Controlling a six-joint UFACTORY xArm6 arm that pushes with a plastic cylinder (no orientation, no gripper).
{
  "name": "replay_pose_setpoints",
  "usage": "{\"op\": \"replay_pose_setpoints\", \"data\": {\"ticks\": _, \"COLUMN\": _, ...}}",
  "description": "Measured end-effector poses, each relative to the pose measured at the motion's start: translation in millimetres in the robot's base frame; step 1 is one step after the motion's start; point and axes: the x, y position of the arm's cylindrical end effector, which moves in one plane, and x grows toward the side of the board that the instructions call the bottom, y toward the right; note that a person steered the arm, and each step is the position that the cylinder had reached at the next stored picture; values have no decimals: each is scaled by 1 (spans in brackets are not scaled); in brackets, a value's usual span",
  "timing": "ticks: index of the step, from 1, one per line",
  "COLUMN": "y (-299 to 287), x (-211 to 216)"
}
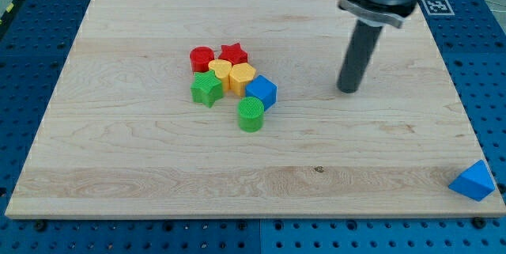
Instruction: Place the green circle to the bottom of the blue cube
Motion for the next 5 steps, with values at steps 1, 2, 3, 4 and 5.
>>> {"op": "replay_pose_setpoints", "data": {"ticks": 1, "y": -32, "x": 37}}
{"op": "replay_pose_setpoints", "data": {"ticks": 2, "y": -71, "x": 62}}
{"op": "replay_pose_setpoints", "data": {"ticks": 3, "y": -124, "x": 73}}
{"op": "replay_pose_setpoints", "data": {"ticks": 4, "y": -145, "x": 93}}
{"op": "replay_pose_setpoints", "data": {"ticks": 5, "y": -175, "x": 105}}
